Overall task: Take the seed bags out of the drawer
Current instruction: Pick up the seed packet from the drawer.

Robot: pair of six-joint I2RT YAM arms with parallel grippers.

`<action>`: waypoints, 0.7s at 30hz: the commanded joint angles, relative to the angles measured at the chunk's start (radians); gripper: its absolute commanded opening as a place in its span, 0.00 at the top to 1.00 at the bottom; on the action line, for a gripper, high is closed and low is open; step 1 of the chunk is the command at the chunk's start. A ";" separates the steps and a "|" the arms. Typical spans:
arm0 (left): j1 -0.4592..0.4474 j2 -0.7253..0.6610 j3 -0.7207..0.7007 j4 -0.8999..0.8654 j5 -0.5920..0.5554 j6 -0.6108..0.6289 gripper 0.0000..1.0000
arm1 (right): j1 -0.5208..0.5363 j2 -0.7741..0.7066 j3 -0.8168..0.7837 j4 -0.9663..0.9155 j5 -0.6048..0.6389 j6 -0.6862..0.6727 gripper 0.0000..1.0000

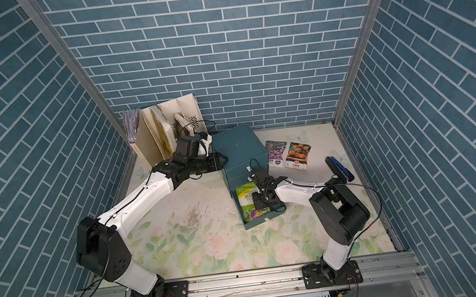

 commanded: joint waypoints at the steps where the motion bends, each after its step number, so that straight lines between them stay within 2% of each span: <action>1: 0.001 0.056 -0.024 -0.153 -0.020 0.040 0.48 | -0.001 -0.022 0.025 -0.020 0.006 -0.017 1.00; 21: 0.001 0.047 -0.029 -0.155 -0.025 0.044 0.48 | -0.011 -0.132 0.063 -0.084 0.006 0.013 1.00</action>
